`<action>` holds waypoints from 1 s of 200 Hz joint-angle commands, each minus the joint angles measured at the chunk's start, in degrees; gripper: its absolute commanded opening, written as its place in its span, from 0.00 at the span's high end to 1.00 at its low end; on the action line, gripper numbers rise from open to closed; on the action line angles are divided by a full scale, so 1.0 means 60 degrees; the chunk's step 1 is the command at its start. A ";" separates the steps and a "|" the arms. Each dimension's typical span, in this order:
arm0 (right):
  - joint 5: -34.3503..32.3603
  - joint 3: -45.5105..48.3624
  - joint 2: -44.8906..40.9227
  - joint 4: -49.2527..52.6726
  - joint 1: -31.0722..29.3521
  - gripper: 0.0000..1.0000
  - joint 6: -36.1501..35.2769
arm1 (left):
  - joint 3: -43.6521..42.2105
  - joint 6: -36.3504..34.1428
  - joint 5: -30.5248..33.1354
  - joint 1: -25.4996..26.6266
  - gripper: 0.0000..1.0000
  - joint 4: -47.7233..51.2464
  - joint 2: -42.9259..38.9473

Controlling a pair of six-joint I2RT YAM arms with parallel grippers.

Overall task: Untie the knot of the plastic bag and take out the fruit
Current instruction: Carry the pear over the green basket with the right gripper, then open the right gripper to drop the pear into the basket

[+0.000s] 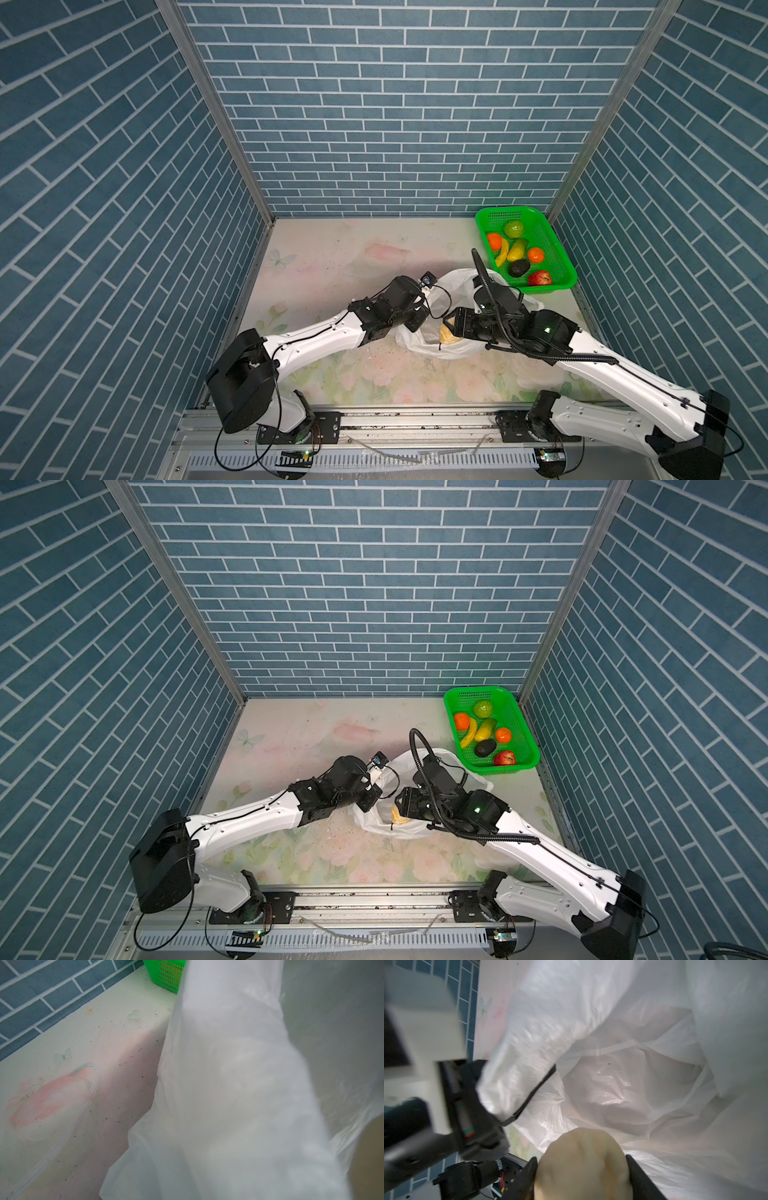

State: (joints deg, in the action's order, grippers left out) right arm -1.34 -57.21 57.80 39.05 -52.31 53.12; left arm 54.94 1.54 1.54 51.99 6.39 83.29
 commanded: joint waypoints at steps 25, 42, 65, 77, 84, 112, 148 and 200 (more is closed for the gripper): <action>0.0175 -0.1835 -0.0294 0.0984 0.1316 0.48 -0.1056 | -0.0147 0.0059 0.0124 -0.0058 1.00 0.0287 -0.0301; 0.0271 -0.2298 -0.0197 0.1083 0.2089 0.47 -0.1481 | -0.0188 0.0051 0.0168 -0.0054 1.00 0.0329 -0.0396; 0.0704 -0.2519 0.0035 0.0495 0.3583 0.47 -0.1749 | -0.0343 0.0080 0.0210 -0.0053 1.00 0.0284 -0.0527; 0.0999 -0.2582 0.0310 0.0016 0.4449 0.48 -0.1788 | -0.0421 0.0109 0.0211 -0.0059 1.00 0.0286 -0.0590; 0.1147 -0.2655 0.0537 -0.0197 0.4897 0.48 -0.1842 | -0.0465 0.0124 0.0198 -0.0059 1.00 0.0293 -0.0630; 0.1533 -0.2756 0.1374 -0.1155 0.6452 0.48 -0.1969 | -0.0611 0.0099 0.0197 -0.0056 1.00 0.0346 -0.0824; 0.1898 -0.2638 0.2708 -0.2455 0.8146 0.48 -0.2028 | -0.0810 0.0047 0.0227 -0.0064 1.00 0.0518 -0.1170; 0.1878 -0.3035 0.5103 -0.3960 0.9470 0.49 -0.2288 | -0.1081 0.0007 0.0300 -0.0066 1.00 0.0634 -0.1673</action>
State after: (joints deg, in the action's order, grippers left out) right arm 8.99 -71.64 83.55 21.26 2.55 41.74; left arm 49.69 1.91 2.59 51.88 9.08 74.83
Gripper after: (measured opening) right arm 0.609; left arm 0.044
